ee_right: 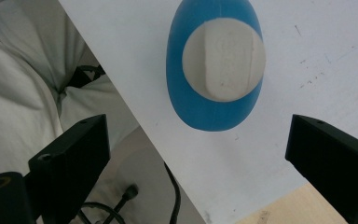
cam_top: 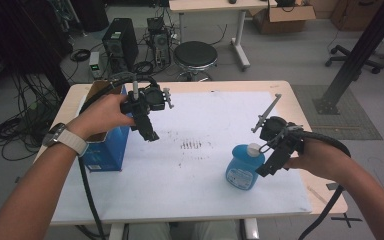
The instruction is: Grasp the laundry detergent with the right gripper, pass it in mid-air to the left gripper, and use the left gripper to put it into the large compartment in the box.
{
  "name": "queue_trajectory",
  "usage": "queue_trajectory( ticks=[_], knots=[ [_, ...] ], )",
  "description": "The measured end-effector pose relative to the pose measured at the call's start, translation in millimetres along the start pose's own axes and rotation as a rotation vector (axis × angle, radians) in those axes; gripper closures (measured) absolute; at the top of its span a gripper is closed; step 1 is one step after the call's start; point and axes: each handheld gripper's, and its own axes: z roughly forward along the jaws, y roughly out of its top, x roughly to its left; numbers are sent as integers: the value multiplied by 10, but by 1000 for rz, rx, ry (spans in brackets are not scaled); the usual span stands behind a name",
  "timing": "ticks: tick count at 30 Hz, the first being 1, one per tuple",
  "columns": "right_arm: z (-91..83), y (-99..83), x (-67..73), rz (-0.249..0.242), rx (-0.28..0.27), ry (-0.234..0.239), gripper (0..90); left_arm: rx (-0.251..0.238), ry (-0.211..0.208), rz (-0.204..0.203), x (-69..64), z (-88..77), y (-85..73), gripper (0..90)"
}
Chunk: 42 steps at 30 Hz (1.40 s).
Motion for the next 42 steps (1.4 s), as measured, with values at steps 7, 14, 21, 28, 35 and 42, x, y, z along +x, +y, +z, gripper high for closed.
queue_trajectory(
  ticks=[7,14,21,28,35,42],
  knots=[
    [73,-107,-3,19,-67,-3,66,1,0,2,2,2,6,58],
    [131,-200,6,27,-145,-4,64,2,-1,4,-2,9,17,58],
    [203,-300,2,47,-223,-7,62,0,-5,2,-9,15,27,58],
    [254,-398,-17,62,-311,-13,63,2,-6,7,-5,26,33,58],
    [310,-500,-20,50,-387,-18,65,3,-8,1,-4,31,35,58],
    [373,-569,-21,39,-441,-20,64,4,-8,3,-5,37,42,58]
  ],
)
